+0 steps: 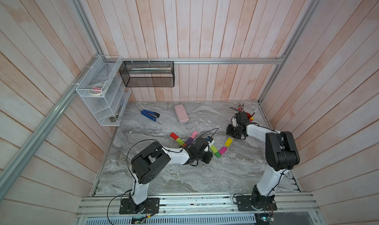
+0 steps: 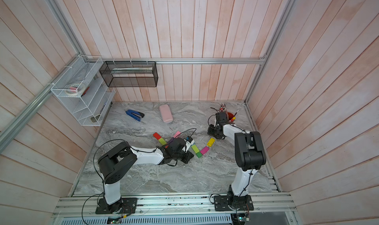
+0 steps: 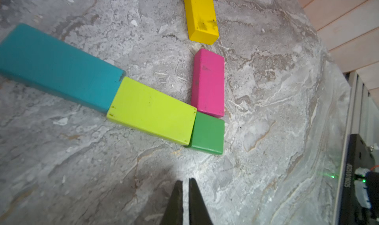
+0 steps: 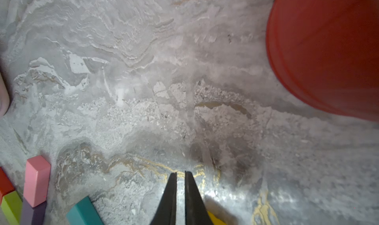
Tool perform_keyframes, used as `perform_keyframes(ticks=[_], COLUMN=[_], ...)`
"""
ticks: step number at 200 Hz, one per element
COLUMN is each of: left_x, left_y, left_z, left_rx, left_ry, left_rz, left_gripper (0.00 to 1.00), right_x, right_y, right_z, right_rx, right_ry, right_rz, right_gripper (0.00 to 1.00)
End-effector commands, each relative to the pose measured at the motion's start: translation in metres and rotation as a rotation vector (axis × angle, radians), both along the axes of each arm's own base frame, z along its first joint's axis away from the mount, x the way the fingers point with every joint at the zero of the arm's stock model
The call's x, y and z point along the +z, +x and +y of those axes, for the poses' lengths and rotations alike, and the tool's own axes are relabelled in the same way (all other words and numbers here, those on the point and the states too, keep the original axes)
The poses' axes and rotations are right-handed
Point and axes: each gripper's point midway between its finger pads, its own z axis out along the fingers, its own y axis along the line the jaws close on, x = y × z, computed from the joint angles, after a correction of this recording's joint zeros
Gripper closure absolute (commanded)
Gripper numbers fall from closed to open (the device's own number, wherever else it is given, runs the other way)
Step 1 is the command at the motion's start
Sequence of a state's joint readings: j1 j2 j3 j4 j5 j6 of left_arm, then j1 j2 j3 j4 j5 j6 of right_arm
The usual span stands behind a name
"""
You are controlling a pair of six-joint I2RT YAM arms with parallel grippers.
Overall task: Assemble the letter v with building blocks
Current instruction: Assemble the building block at the center of the board.
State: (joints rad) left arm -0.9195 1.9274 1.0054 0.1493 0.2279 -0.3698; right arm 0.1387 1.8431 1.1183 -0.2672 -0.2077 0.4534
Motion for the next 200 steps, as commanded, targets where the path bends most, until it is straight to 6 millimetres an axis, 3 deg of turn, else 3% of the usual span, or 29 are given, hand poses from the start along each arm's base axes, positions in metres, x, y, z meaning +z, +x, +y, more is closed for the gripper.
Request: perform_keyframes(ticks=[1,37,77,200], left_x=[-0.004,-0.006,-0.007,-0.02], left_y=[-0.003,-0.004,-0.004,-0.006], left_z=[-0.002,-0.005,-0.005,-0.015], left_rx=[-0.014,-0.027,-0.028,-0.071], left_ry=[0.015,0.018,0.019,0.042], left_rz=[0.013,0.019,0.02,0.067], left_gripper=[0.94,0.99,1.0,1.0], right_x=[-0.012,-0.018,-0.009,-0.018], right_y=[-0.012,-0.021,-0.019,-0.038], right_z=[-0.002,-0.006,-0.015,-0.021], right_rx=[0.019,0.016,-0.001,-0.016], right_ry=[-0.018,-0.036,-0.083,-0.105], right_rz=[0.038,0.051,0.011,0.058], right_gripper=[0.88,0.89,0.89,0.89])
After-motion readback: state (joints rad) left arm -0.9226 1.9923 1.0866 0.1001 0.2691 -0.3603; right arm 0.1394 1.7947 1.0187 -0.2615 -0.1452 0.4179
